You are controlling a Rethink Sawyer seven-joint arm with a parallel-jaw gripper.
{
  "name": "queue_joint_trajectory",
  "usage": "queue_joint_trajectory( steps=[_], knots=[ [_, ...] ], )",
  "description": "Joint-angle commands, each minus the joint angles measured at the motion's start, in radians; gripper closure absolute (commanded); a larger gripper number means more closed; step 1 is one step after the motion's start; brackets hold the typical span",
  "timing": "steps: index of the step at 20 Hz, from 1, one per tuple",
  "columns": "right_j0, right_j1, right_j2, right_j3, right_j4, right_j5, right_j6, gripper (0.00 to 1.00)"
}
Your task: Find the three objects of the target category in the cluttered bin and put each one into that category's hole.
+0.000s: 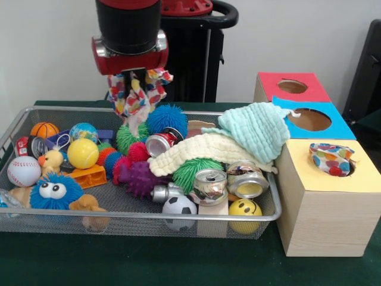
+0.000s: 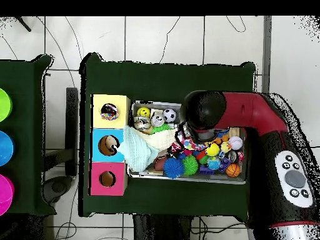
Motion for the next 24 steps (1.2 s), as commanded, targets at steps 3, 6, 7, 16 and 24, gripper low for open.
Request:
queue_joint_trajectory(
  steps=[3, 6, 7, 16, 24],
  knots=[
    [0.087, 0.001, -0.086, -0.061, 0.142, 0.024, 0.385, 1.00],
    [0.124, -0.055, -0.110, -0.008, 0.196, 0.009, 0.433, 1.00],
    [0.135, -0.077, -0.117, 0.012, 0.216, 0.013, 0.447, 1.00],
    [0.286, -0.148, -0.209, 0.209, 0.360, -0.185, 0.691, 1.00],
    [0.417, -0.107, -0.275, 0.219, 0.446, -0.294, 0.860, 1.00]
  ],
)
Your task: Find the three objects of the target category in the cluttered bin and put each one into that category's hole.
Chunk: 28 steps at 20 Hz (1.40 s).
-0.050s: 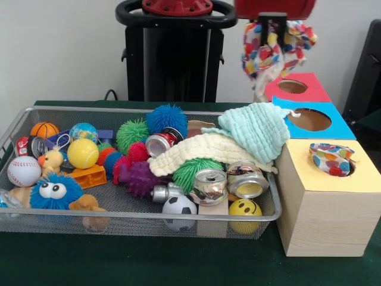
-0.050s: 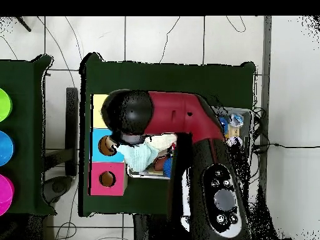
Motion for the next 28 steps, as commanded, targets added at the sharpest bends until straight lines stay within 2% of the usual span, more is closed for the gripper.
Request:
queue_joint_trajectory(
  steps=[1, 9, 15, 19, 23, 28],
  knots=[
    [0.076, 0.054, -0.078, 0.125, 0.080, -0.137, 0.402, 1.00],
    [0.135, 0.127, -0.118, 0.077, 0.093, -0.215, 0.462, 1.00],
    [0.131, 0.157, -0.128, 0.079, 0.098, -0.293, 0.431, 1.00],
    [0.137, 0.152, -0.150, 0.076, 0.092, -0.278, 0.421, 1.00],
    [0.137, 0.176, -0.146, 0.077, 0.108, -0.322, 0.416, 1.00],
    [0.158, 0.177, -0.152, 0.065, 0.136, -0.310, 0.434, 1.00]
  ],
)
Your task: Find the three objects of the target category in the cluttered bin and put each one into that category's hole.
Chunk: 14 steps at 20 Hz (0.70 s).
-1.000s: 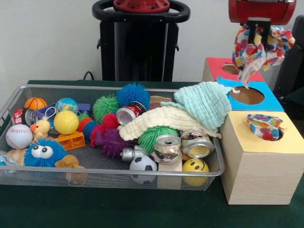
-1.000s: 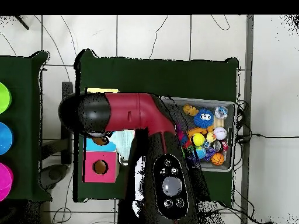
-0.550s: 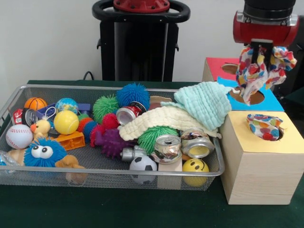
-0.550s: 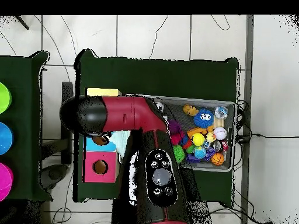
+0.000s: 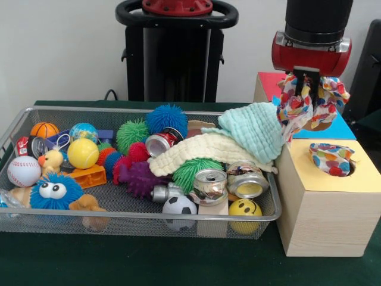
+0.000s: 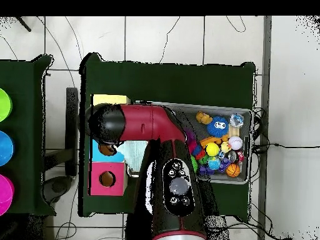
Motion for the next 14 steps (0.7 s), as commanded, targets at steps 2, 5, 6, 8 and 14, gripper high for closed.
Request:
queue_joint_trajectory(
  steps=[2, 5, 6, 8, 14],
  knots=[
    [0.020, 0.039, -0.020, 0.039, 0.062, -0.025, 0.247, 1.00],
    [0.038, 0.031, -0.036, 0.008, 0.075, 0.026, 0.257, 1.00],
    [0.038, 0.039, -0.040, -0.010, 0.076, 0.035, 0.252, 1.00],
    [0.036, 0.062, -0.044, -0.044, 0.079, 0.039, 0.243, 1.00],
    [0.044, 0.110, -0.051, -0.091, 0.102, 0.009, 0.248, 1.00]
  ],
)
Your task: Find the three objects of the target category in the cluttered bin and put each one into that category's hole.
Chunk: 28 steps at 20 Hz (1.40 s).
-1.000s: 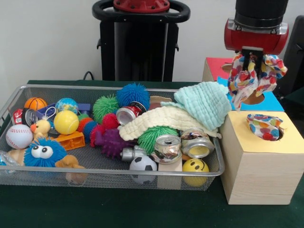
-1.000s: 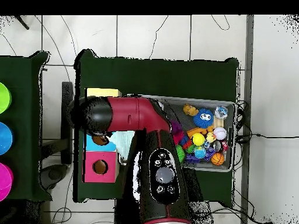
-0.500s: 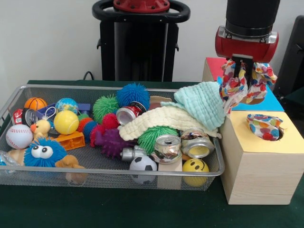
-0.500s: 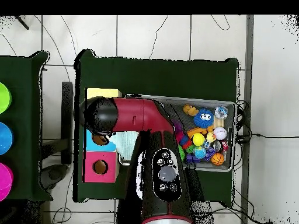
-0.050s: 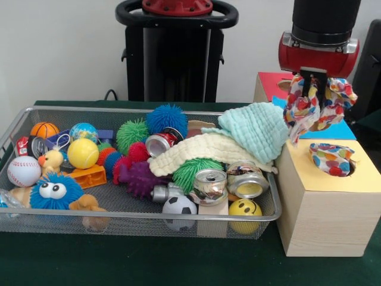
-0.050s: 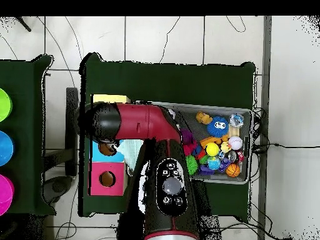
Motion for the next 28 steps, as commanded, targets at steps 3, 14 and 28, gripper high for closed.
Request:
queue_joint_trajectory(
  steps=[3, 14, 28],
  knots=[
    [0.013, 0.105, -0.023, -0.081, 0.058, 0.009, 0.253, 1.00],
    [0.013, 0.191, -0.030, -0.107, 0.059, -0.129, 0.221, 1.00],
    [0.060, 0.299, 0.009, -0.180, 0.171, -0.171, 0.241, 1.00]
  ],
)
